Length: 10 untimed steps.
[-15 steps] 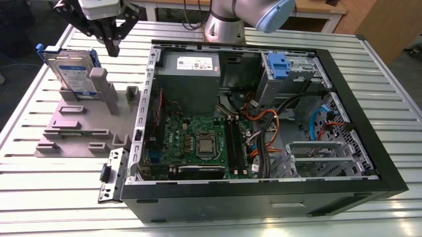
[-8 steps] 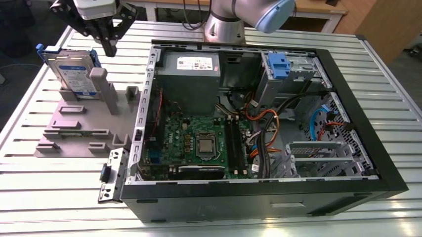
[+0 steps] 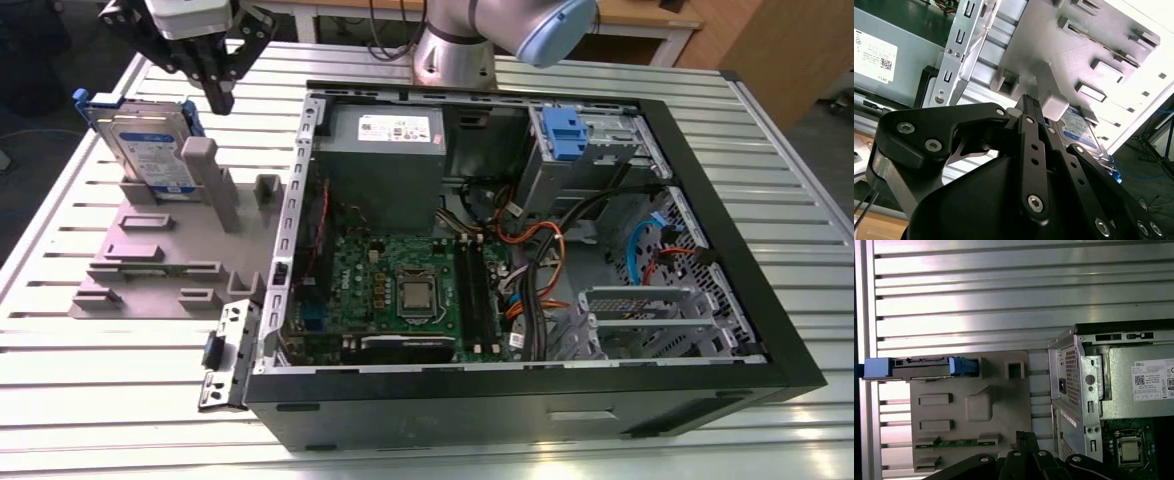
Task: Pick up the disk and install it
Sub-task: 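Reach for the disk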
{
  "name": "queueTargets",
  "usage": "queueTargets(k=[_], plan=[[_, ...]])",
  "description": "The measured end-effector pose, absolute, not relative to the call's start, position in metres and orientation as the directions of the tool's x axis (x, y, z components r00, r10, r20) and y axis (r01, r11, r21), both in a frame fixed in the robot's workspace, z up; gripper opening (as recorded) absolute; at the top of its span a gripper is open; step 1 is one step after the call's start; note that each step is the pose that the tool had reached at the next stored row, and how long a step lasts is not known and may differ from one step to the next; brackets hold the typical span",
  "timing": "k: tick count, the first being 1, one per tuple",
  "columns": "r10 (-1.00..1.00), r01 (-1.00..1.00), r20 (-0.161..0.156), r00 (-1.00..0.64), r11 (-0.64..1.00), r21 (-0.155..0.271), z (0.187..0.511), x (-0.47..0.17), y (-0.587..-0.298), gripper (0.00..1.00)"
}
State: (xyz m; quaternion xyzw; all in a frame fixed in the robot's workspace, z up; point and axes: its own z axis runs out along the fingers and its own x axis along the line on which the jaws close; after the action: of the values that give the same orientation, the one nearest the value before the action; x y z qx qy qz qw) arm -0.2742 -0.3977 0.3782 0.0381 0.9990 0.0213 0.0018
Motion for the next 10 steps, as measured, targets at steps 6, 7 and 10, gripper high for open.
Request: queueTargets(k=[6, 7, 10], plan=[[0.076, 0.076, -0.002, -0.997, 0.996, 0.043, 0.3775, -0.2758, -0.3952, 0.11], [0.076, 0.076, -0.002, -0.997, 0.996, 0.043, 0.3775, -0.2761, -0.3947, 0.11], [0.076, 0.076, -0.002, -0.997, 0.996, 0.043, 0.3771, -0.2769, -0.3933, 0.11]])
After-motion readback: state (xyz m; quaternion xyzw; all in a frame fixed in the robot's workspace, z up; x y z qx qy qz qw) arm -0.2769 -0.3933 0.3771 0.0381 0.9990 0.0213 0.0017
